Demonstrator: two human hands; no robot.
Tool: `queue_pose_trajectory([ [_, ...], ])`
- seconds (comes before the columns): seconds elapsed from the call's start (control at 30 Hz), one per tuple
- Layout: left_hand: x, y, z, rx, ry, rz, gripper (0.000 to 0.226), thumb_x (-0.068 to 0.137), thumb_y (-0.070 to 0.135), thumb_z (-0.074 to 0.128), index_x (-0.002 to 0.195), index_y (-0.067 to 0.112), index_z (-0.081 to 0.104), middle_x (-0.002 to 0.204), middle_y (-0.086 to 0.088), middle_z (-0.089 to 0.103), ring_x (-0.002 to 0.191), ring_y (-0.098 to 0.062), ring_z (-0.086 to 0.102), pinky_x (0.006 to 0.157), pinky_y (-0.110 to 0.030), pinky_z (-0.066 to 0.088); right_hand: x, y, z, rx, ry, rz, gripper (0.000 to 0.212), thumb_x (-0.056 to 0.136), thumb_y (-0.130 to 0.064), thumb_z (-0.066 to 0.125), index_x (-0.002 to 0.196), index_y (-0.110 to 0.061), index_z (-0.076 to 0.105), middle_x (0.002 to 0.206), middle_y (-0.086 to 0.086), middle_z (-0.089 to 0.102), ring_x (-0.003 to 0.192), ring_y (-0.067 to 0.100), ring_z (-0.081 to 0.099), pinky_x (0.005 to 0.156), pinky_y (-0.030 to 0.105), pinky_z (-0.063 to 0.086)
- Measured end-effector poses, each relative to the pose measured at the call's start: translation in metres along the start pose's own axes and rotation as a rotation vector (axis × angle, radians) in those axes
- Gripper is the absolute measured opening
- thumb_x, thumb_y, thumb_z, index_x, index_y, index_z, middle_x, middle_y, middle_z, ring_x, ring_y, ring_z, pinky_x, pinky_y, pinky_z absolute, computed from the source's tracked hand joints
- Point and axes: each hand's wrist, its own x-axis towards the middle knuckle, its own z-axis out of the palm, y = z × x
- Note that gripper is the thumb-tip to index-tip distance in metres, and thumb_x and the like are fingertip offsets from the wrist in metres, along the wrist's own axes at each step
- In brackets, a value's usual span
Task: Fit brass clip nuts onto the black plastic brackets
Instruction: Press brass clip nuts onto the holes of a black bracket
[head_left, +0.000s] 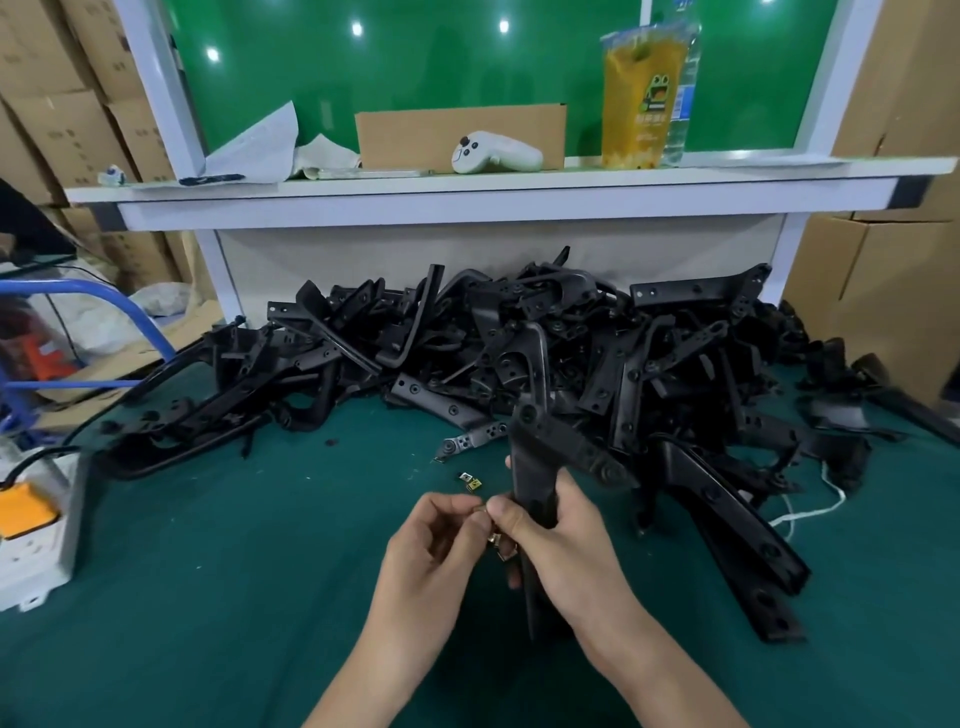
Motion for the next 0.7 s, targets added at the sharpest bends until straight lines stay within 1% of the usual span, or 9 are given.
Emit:
queue_pose_trajectory([
  [0.13,0.001,0.0,-0.002,0.064,-0.018,0.017,0.003,0.097,0.016,0.065,0.097,0.015,0.068,0.085,-0.002,0.073,0.07,-0.004,0.062,0.063,-0.014,0.046,0.001,0.001,-0.001,-0.092,0.031,-0.007,0.016,0.09,-0.03,0.073,0.102,-0.028,0.062,0.079,-0.008,0.071,0.065,0.009,0.066,0.051,0.022,0.05],
  [0.3,0.0,0.0,-0.003,0.101,0.007,0.047,0.004,0.096,0.012,0.065,0.095,0.015,0.068,0.082,0.001,0.072,0.069,-0.005,0.061,0.064,-0.015,0.045,0.002,0.003,0.0,-0.142,0.013,-0.011,0.014,0.092,-0.027,0.071,0.104,-0.026,0.063,0.08,-0.012,0.07,0.067,0.009,0.067,0.052,0.021,0.05],
  [0.37,0.0,0.0,-0.004,0.109,0.024,0.055,0.006,0.096,0.012,0.065,0.094,0.016,0.068,0.08,0.003,0.071,0.067,-0.004,0.06,0.063,-0.016,0.046,0.001,0.005,0.0,-0.166,0.009,-0.032,0.008,0.092,-0.028,0.07,0.096,-0.033,0.065,0.081,-0.011,0.071,0.07,0.009,0.067,0.054,0.02,0.05],
  [0.43,0.0,0.0,-0.005,0.113,0.034,0.06,0.007,0.096,0.012,0.065,0.094,0.017,0.068,0.078,0.005,0.07,0.067,-0.004,0.06,0.063,-0.017,0.047,0.001,0.005,0.0,-0.226,0.014,-0.083,0.012,0.093,-0.029,0.068,0.094,-0.04,0.063,0.088,-0.011,0.071,0.076,0.008,0.067,0.06,0.019,0.05],
  [0.5,0.0,0.0,-0.005,0.133,0.021,0.073,0.009,0.096,0.012,0.064,0.093,0.019,0.068,0.075,0.007,0.069,0.065,-0.004,0.059,0.063,-0.017,0.046,0.001,0.004,-0.002,-0.297,0.001,-0.146,0.023,0.095,-0.026,0.067,0.099,-0.047,0.058,0.092,-0.016,0.069,0.081,0.006,0.066,0.063,0.017,0.048],
  [0.57,0.0,0.001,-0.005,0.178,-0.016,0.086,0.011,0.097,0.013,0.064,0.093,0.022,0.068,0.072,0.012,0.067,0.061,-0.002,0.055,0.061,-0.015,0.044,0.001,0.003,-0.004,-0.347,-0.019,-0.179,0.036,0.095,-0.023,0.067,0.107,-0.054,0.053,0.092,-0.019,0.068,0.082,0.003,0.065,0.068,0.013,0.049],
  [0.6,-0.001,0.001,-0.007,0.209,-0.027,0.098,0.012,0.097,0.013,0.063,0.093,0.023,0.068,0.07,0.014,0.065,0.059,0.0,0.052,0.059,-0.012,0.042,0.001,0.003,-0.005,-0.373,-0.02,-0.184,0.039,0.095,-0.023,0.066,0.11,-0.055,0.052,0.092,-0.02,0.068,0.083,0.001,0.065,0.071,0.012,0.048],
  [0.67,0.001,0.002,-0.014,0.241,0.014,0.134,0.012,0.097,0.011,0.063,0.094,0.022,0.066,0.068,0.016,0.063,0.056,0.002,0.05,0.056,-0.009,0.04,0.004,0.002,-0.012,-0.399,0.052,-0.187,0.028,0.095,-0.026,0.067,0.111,-0.047,0.056,0.088,-0.017,0.07,0.078,0.0,0.066,0.067,0.016,0.051],
  [0.7,0.003,0.001,-0.019,0.219,0.07,0.14,0.012,0.097,0.01,0.062,0.095,0.021,0.066,0.069,0.015,0.063,0.057,0.002,0.051,0.056,-0.009,0.04,0.006,0.002,-0.019,-0.368,0.136,-0.167,0.017,0.094,-0.028,0.068,0.104,-0.039,0.062,0.082,-0.01,0.071,0.069,0.001,0.065,0.063,0.023,0.053],
])
